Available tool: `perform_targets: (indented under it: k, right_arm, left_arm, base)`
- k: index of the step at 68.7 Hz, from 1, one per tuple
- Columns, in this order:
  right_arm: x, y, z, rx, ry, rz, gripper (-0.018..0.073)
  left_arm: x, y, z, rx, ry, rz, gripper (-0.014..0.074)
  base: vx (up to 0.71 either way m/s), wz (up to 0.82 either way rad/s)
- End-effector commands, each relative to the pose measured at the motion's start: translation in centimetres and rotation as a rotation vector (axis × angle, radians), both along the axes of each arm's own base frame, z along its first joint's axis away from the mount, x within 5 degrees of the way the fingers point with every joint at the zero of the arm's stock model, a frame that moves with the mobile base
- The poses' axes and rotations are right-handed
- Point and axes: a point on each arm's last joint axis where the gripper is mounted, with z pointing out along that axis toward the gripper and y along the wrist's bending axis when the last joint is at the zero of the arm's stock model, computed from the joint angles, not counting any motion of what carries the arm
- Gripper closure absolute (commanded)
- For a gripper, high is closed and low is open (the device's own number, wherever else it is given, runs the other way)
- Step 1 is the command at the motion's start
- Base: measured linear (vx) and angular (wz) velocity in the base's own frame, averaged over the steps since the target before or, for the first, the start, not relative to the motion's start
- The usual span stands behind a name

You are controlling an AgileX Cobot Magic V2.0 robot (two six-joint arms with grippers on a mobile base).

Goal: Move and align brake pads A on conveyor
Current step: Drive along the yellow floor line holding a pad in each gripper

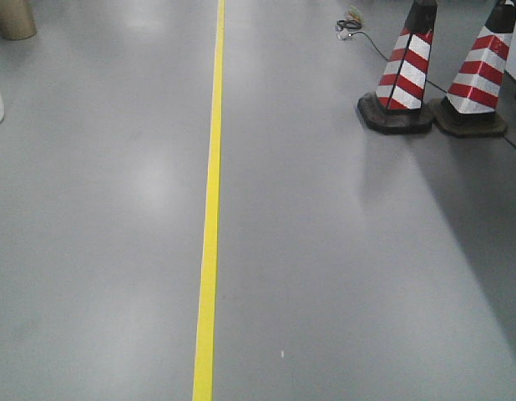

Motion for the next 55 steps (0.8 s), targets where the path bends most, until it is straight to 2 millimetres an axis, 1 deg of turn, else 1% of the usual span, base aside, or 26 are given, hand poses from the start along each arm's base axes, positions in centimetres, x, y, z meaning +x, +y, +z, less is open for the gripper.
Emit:
perform_targets:
  k: [1,39,55]
  right_arm:
    - [0.05,-0.16,1.78,0.01,-0.119,-0.02,0.0566]
    - [0.05,-0.16,1.78,0.01,-0.119,-0.02,0.0566]
    - [0.05,-0.16,1.78,0.011,-0.119,-0.02,0.0566]
  left_arm:
    - [0.26,-0.21,1.5,-0.043,-0.092,-0.011,0.0602]
    - [0.26,-0.21,1.5,-0.043,-0.092,-0.011,0.0602]
    - [0.25,-0.21,1.49,-0.042,-0.091,-0.011,0.0602]
  base:
    - [0.85,-0.06]
    - [0.82,-0.1]
    - [0.78,0.02]
